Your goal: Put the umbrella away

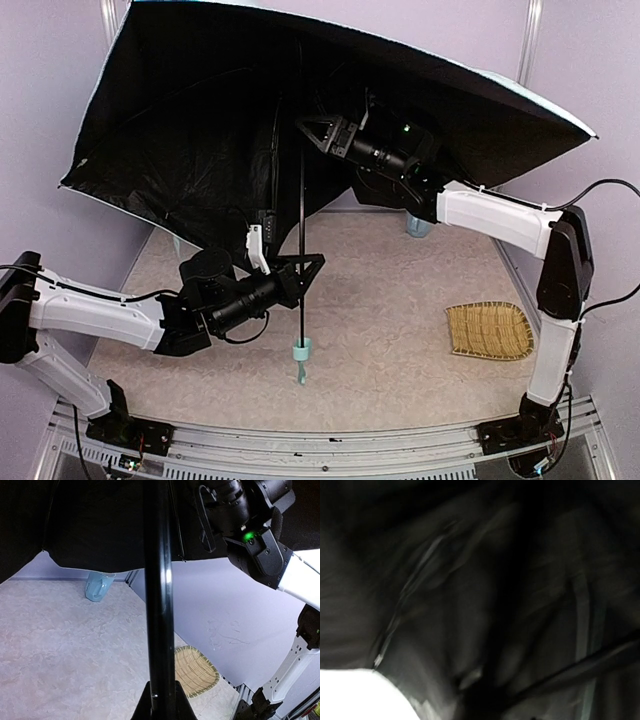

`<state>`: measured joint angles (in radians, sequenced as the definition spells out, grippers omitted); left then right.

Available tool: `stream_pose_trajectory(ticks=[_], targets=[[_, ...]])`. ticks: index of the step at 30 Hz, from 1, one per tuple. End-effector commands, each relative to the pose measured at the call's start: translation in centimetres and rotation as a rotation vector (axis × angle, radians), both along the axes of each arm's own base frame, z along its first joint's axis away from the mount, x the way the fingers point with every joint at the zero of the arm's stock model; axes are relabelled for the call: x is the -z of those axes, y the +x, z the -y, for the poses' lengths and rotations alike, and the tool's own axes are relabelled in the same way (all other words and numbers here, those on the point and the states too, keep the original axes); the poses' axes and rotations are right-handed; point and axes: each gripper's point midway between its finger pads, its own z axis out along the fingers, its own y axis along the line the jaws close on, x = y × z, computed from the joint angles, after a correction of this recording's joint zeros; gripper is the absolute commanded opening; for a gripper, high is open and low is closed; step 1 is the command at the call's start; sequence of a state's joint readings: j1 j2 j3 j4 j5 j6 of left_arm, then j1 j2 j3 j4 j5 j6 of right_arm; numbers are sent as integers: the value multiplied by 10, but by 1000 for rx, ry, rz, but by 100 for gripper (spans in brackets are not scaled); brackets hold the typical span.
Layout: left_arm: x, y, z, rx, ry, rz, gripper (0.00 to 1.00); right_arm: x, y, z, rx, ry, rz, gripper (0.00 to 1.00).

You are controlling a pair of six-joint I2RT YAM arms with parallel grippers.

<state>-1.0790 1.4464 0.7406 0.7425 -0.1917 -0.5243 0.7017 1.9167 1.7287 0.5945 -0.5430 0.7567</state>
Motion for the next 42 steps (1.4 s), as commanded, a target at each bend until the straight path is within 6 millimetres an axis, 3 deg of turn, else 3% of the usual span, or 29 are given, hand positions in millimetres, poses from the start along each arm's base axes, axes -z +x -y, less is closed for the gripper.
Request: stream_pose_trajectory(ticks=[1, 5, 10, 15, 23, 27, 32, 42], targets=[[-29, -15, 9, 51, -55, 91, 0, -28, 24, 21, 109, 98, 19, 42], [-30, -16, 10, 51, -62, 104, 0, -28, 34, 26, 149, 148, -26, 49], [-30, -16, 10, 47, -62, 105, 0, -24, 35, 20, 110, 156, -50, 39], [-36, -12, 9, 36, -59, 115, 0, -14, 34, 21, 110, 139, -67, 46], [-42, 4, -7, 9, -64, 113, 0, -11, 24, 15, 55, 94, -51, 47], [-41, 4, -10, 9, -62, 113, 0, -10, 25, 12, 54, 73, -49, 42], [-43, 6, -13, 6, -67, 116, 0, -1, 25, 7, 31, 49, -65, 48], [-35, 2, -10, 29, -45, 113, 0, -13, 24, 15, 68, 58, -20, 22]])
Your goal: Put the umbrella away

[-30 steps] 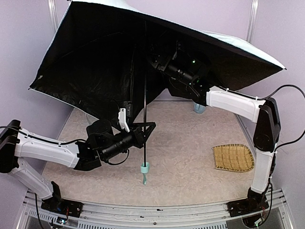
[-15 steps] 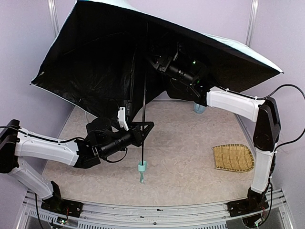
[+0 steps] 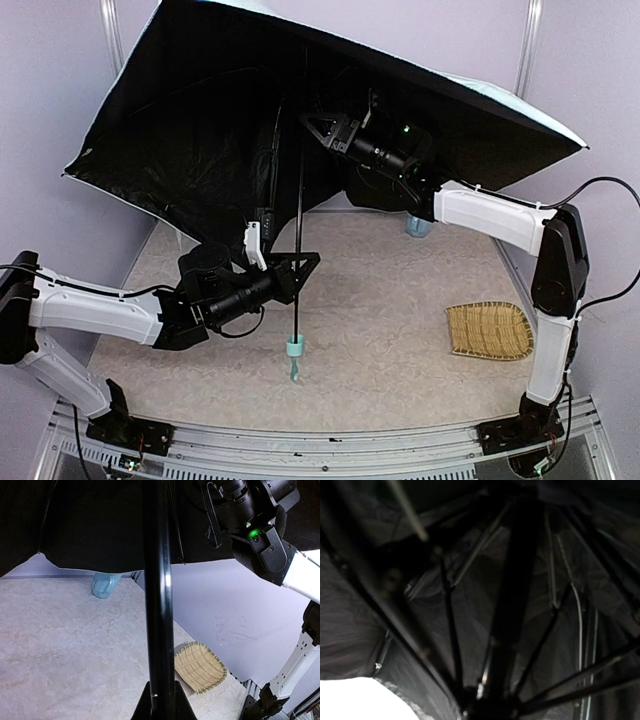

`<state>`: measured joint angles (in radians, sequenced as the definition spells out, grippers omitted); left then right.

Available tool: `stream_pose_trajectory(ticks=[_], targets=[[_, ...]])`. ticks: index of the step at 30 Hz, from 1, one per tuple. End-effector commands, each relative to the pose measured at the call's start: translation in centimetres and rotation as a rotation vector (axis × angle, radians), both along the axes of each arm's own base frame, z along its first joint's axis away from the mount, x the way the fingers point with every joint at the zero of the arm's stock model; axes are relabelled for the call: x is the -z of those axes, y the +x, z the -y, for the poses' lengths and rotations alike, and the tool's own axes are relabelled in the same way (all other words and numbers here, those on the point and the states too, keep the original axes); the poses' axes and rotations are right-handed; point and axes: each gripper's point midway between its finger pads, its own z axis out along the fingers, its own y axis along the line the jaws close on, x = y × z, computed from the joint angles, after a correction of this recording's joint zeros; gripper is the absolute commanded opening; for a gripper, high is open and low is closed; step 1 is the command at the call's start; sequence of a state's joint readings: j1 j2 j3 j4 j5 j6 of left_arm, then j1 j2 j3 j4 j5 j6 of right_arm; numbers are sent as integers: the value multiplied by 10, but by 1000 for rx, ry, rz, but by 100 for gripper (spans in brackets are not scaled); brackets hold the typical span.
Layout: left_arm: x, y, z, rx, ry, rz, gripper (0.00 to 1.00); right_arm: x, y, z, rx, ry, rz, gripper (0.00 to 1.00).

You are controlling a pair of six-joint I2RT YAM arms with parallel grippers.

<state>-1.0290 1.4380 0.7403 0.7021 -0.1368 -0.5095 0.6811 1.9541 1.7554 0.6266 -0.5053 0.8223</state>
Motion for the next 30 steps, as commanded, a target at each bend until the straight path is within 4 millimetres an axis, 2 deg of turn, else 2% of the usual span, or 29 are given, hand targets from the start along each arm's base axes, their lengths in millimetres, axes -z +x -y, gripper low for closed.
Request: stream_pose_trajectory(ticks=[1, 6, 8, 11, 14, 19, 22, 24, 27, 30], targets=[[-41, -10, -1, 31, -77, 119, 0, -14, 5, 11, 40, 13, 31, 21], [-36, -16, 9, 49, -42, 134, 0, -15, 7, 11, 43, 16, 32, 13], [-35, -17, 11, 58, -49, 129, 0, -11, 7, 11, 43, 8, 28, 6], [-38, -13, 5, 62, -76, 121, 0, -7, 3, 12, 43, -23, 44, 0], [-41, -8, -3, 58, -97, 124, 0, 6, -4, 8, 28, -108, 81, 0], [-67, -11, -11, 40, -116, 231, 0, 57, -30, -12, 3, -272, 145, 0], [-89, -16, -12, 29, -122, 337, 0, 99, -49, -27, -58, -365, 174, 0], [-103, -14, -25, -13, -148, 386, 0, 133, -57, -25, -74, -415, 140, 0], [-112, -12, -36, -43, -187, 413, 0, 161, -68, -24, -76, -458, 113, 0], [-114, -13, -27, -32, -219, 415, 0, 187, -78, -32, -79, -495, 91, 0]])
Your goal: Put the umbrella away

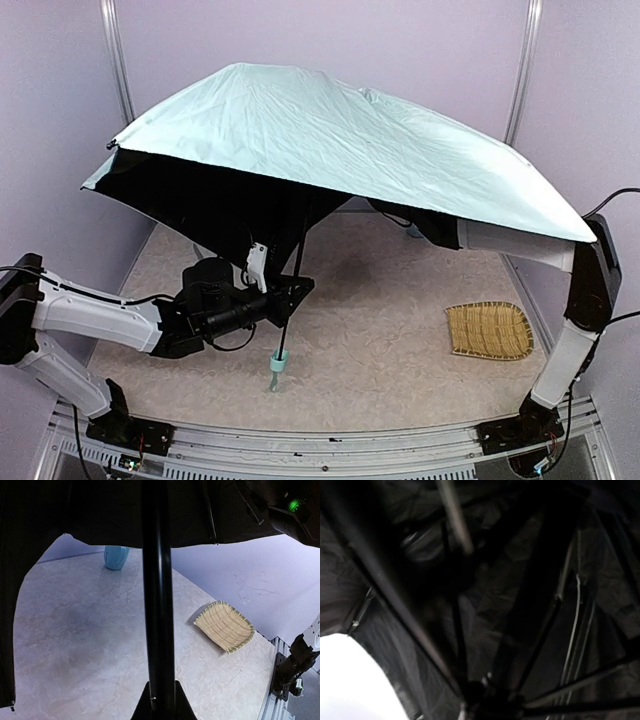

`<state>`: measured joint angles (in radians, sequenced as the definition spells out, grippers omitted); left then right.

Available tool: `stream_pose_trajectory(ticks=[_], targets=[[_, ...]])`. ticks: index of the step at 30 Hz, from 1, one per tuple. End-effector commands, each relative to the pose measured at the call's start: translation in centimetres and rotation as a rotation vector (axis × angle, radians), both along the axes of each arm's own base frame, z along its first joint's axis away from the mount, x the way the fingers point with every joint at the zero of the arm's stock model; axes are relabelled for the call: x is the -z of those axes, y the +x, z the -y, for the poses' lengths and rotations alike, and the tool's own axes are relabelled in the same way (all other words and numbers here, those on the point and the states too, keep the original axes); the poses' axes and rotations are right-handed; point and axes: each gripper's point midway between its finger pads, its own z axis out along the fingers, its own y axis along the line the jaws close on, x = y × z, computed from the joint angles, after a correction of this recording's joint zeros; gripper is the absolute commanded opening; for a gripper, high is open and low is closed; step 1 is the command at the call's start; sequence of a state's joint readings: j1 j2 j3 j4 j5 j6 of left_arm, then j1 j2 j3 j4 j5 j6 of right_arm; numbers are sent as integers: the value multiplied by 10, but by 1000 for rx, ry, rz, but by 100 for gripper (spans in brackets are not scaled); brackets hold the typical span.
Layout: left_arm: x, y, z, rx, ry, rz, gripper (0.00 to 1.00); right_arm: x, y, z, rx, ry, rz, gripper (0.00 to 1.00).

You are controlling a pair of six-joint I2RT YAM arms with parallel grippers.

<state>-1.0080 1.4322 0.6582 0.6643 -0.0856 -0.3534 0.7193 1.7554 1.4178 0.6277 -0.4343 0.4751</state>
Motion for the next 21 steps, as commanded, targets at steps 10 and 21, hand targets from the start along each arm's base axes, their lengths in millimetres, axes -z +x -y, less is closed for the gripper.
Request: stream_pose_trajectory(ticks=[10, 21], targets=[[-162, -16, -8, -2, -433, 386, 0, 193, -58, -41, -111, -425, -192, 0], [-177, -23, -16, -1, -462, 440, 0, 225, -77, -36, -95, -512, -176, 1]])
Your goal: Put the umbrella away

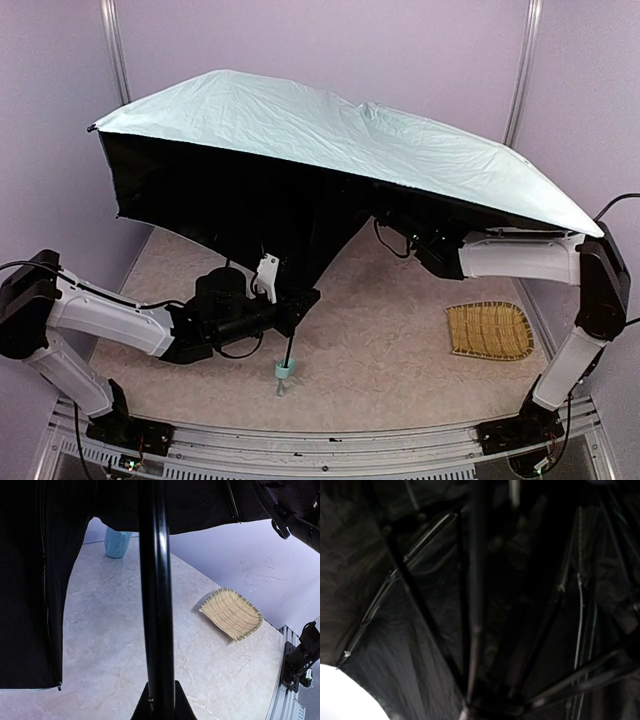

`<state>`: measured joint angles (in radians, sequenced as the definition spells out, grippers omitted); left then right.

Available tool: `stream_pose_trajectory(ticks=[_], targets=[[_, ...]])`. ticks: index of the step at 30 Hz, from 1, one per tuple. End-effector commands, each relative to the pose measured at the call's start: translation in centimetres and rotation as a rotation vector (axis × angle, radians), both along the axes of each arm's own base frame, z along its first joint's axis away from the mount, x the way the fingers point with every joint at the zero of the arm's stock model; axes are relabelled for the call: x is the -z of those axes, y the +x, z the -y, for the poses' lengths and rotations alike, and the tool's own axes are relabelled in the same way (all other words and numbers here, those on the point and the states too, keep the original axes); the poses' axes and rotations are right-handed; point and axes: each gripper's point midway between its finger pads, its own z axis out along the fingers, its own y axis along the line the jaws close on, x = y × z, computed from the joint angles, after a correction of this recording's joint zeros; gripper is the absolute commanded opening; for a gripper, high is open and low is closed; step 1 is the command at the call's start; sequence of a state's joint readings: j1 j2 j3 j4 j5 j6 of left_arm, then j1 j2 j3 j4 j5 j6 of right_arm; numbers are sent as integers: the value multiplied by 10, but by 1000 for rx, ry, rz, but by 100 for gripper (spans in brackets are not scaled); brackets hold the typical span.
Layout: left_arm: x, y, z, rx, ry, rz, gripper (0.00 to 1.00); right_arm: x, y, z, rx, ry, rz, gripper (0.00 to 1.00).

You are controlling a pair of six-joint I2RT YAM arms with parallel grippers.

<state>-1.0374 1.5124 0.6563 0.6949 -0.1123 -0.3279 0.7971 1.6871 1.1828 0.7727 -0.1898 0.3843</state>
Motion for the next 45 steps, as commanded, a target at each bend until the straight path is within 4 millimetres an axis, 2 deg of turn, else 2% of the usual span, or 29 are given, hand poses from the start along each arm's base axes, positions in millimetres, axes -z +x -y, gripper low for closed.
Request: stream_pose_trajectory(ticks=[1, 4, 11, 15, 19, 22, 30, 34, 38, 45], targets=[[-208, -22, -32, 0, -528, 461, 0, 187, -66, -45, -268, -497, -235, 1], [-213, -22, -36, -25, -509, 512, 0, 189, -71, -45, -272, -507, -227, 1], [-211, -23, -50, -65, -504, 572, 0, 189, -79, -52, -298, -535, -189, 1], [-210, -20, -49, -66, -491, 575, 0, 184, -83, -53, -266, -548, -154, 1], [-213, -17, -49, -61, -499, 580, 0, 191, -92, -55, -272, -583, -139, 2], [-216, -17, -47, -48, -507, 584, 0, 189, -95, -52, -276, -573, -141, 2], [-214, -15, -50, -44, -488, 582, 0, 193, -93, -40, -225, -572, -140, 2], [-212, -14, -48, -36, -487, 575, 0, 191, -91, -41, -225, -569, -139, 2], [-204, -11, -47, -40, -484, 552, 0, 179, -93, -40, -247, -537, -130, 2], [-209, -9, -46, -42, -467, 577, 0, 187, -93, -43, -258, -550, -141, 2]])
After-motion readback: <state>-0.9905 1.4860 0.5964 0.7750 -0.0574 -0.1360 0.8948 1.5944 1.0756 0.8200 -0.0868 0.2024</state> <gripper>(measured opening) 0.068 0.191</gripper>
